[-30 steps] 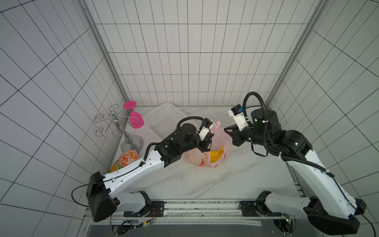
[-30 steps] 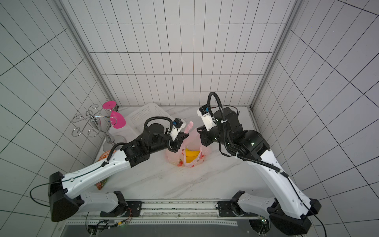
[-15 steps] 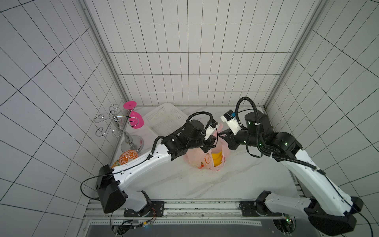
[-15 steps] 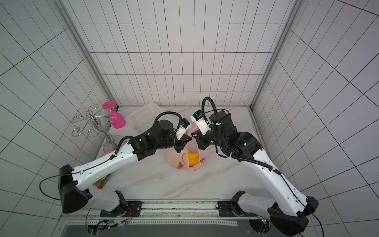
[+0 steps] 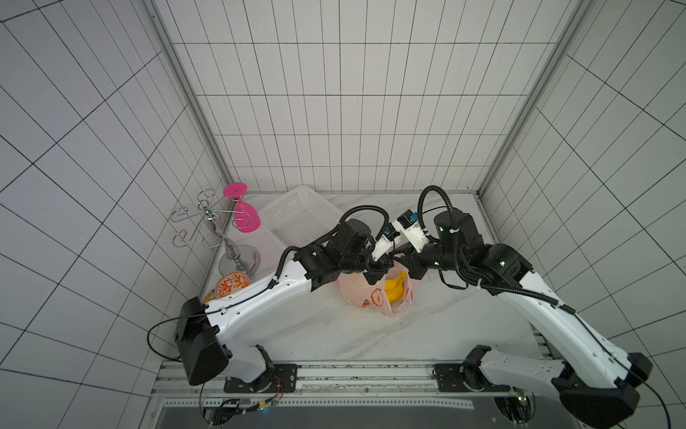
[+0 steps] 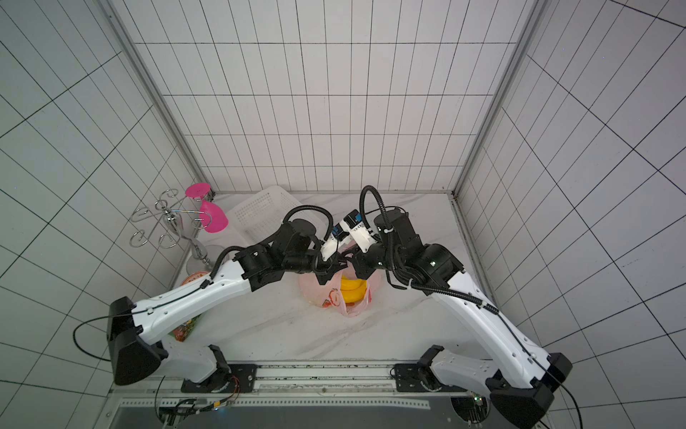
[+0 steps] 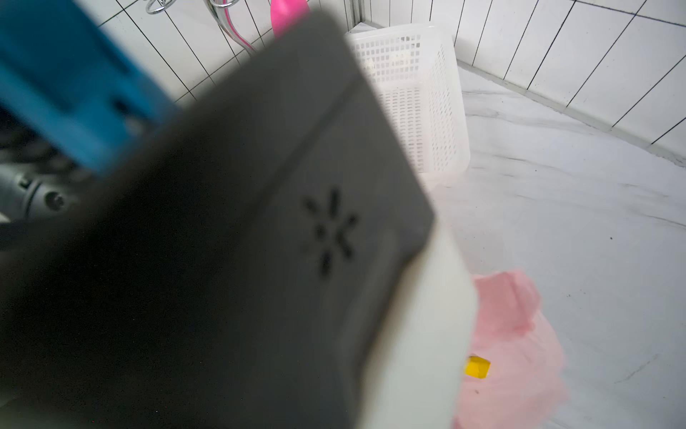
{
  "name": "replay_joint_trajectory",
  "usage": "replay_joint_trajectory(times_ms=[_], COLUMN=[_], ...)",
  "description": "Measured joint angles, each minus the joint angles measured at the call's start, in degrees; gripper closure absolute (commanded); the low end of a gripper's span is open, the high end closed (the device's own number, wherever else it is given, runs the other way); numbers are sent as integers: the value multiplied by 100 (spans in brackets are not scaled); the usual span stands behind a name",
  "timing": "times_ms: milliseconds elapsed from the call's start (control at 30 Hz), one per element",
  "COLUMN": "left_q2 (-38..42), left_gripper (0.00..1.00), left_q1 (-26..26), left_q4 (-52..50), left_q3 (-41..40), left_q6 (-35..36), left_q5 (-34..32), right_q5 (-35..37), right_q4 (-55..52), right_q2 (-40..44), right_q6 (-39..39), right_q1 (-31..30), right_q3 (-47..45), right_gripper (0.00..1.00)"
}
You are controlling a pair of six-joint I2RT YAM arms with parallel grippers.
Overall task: Place the banana into a plastic bag & tie a knot
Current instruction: Cross the plastic bag at the center of the board.
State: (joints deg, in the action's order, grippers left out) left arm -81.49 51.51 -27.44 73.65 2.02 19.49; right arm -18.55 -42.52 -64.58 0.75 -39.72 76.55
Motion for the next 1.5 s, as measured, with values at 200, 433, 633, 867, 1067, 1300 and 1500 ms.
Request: replay_joint_trajectory(times_ms=[200, 433, 633, 867, 1067, 1300, 1500], left_q2=[291, 616, 531, 435, 531, 608, 610], left_gripper=[87, 81, 80, 79, 78, 78, 92], left_q1=[2, 4, 4, -11, -85, -153, -168], left_q4=[323, 957, 1311, 1528, 2087, 2605, 3071], left_q3=[-459, -994, -994, -1001, -1357, -1670, -1840], left_q6=[173, 208, 96, -98, -358, -490, -601], left_q5=[153, 280, 341, 140, -20, 68, 149], right_q5=[79, -11, -55, -221, -275, -426, -575], right_q4=[42, 48, 249, 525, 820, 1021, 1202], right_q2=[17, 9, 28, 70, 142, 168, 219], right_q6=[4, 39, 127, 382, 627, 826, 979], right_q1=[0, 0, -2, -57, -83, -87, -94], right_q3=[-2, -2, -55, -271, -516, -623, -629], right_gripper=[100, 100, 100, 100, 100, 100, 100])
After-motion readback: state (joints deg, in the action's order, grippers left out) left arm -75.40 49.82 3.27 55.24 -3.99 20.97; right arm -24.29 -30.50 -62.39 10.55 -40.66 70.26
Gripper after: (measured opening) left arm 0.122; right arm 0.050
